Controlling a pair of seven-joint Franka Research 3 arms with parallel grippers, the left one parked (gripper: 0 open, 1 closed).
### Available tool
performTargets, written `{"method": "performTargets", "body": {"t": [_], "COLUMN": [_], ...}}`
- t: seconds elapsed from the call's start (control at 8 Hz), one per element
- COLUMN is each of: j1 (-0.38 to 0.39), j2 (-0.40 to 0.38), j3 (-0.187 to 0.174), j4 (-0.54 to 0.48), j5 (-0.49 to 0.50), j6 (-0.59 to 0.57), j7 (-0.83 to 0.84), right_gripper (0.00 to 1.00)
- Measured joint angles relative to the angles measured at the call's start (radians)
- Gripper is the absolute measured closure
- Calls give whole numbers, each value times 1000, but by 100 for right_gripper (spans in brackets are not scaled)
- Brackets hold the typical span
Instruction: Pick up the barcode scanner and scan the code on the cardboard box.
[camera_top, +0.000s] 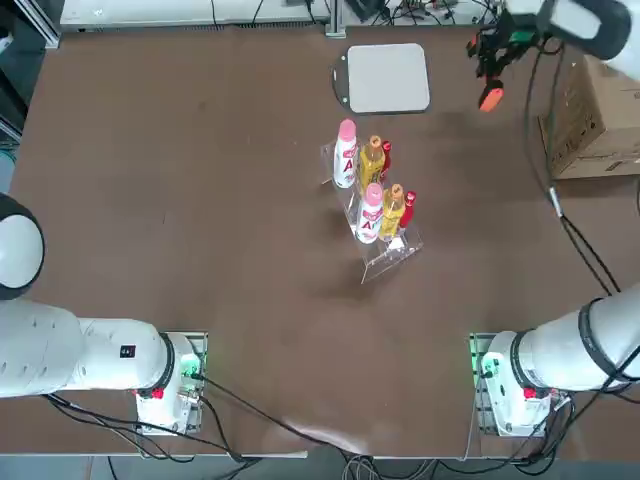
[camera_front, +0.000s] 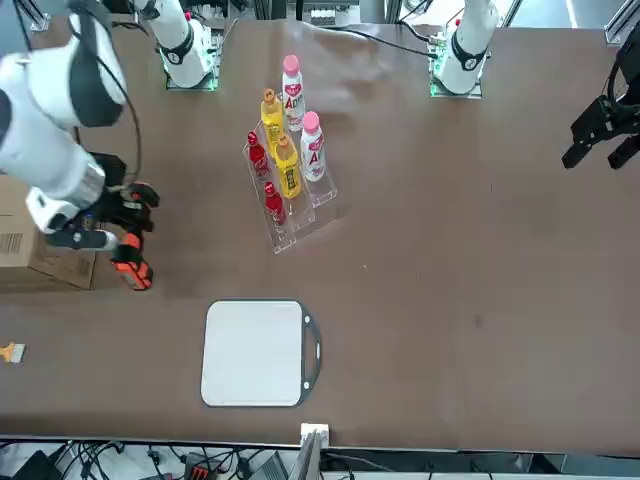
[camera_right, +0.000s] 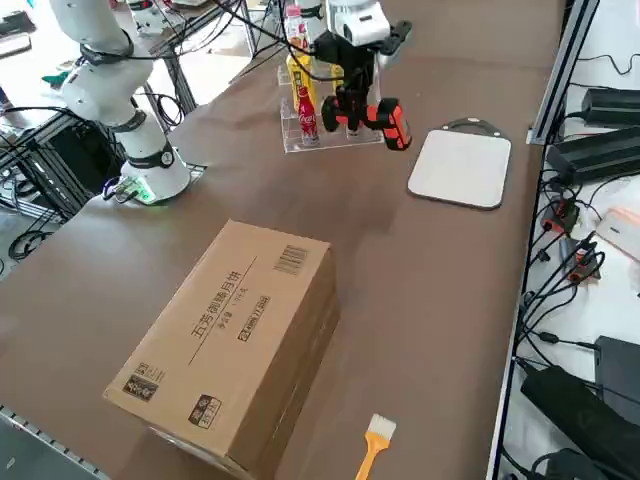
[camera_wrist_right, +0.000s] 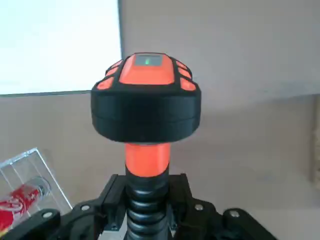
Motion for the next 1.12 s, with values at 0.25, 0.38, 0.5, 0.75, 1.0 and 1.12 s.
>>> {"method": "performTargets", "body": {"t": [0.25,0.38,0.5,0.75,1.0,1.12], "j1": [63,92,124,188,200,199], "j2": [40,64,92,157,204,218], "j3": [-1,-1,-2,-2,-5,-11], "j4": [-88,-119,-148,-178,-188,-194], "j5": [0,0,0,0,-4,-27], "j6": [111,169,235,319,377,393], "j7": [66,111,163,251,264,258], "right_gripper": [57,57,57,57,57,57]}}
